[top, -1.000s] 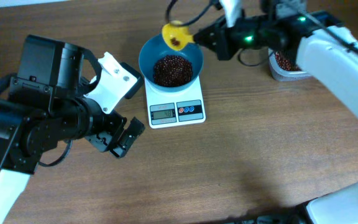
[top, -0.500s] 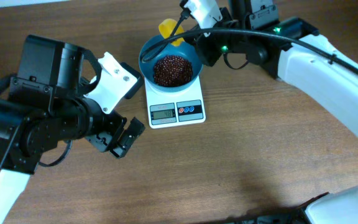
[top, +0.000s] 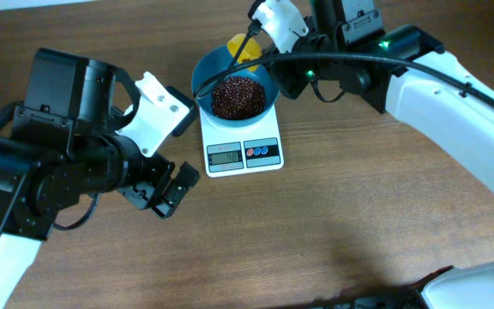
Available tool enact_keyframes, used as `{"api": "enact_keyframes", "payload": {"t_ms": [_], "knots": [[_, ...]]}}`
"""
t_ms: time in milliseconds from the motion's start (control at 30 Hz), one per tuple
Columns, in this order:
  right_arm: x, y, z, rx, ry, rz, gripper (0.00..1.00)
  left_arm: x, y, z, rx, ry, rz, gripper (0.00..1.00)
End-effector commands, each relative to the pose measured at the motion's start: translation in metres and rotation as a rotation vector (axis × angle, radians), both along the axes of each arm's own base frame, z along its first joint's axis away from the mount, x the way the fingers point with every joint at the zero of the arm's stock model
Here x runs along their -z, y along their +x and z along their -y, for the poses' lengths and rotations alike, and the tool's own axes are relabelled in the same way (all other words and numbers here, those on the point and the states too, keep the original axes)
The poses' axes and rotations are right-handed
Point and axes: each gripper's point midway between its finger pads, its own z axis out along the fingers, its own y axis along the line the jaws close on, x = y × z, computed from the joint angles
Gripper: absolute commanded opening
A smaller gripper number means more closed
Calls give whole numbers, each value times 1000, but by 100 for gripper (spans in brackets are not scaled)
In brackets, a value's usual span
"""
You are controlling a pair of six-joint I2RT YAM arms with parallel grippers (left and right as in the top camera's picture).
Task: Scoop item into bowl and weigh 50g on scale
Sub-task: 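Lift the filled scoop and carry it over the teal bowl, then tilt the scoop into the teal bowl to pour beans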
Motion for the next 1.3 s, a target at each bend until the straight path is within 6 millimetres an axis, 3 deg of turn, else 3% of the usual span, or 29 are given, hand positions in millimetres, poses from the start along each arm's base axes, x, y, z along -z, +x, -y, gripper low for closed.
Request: {"api": "enact_keyframes", "payload": {"t_ms": [0,167,400,667,900,1133,1267], "knots": [[-21,0,-3,1,2,53,4,-10,-1,3,24,-18,32,99],[-21,0,-3,0,2,54,4,-10,-1,3,24,-18,32,99],[-24,1,-5,-13,-146,151,4,-10,-1,3,24,-18,32,99],[-26,1,-6,5,-139,152,4,-10,-1,3,24,-18,32,99],[-45,8,-4,45,-85,194,4,-10,-1,3,24,-18,32,99],[-64,17,25,141,-31,211,4,-10,-1,3,24,-18,32,99],[-69,21,67,258,-21,186,4,-10,-1,3,24,-18,32,99]]}}
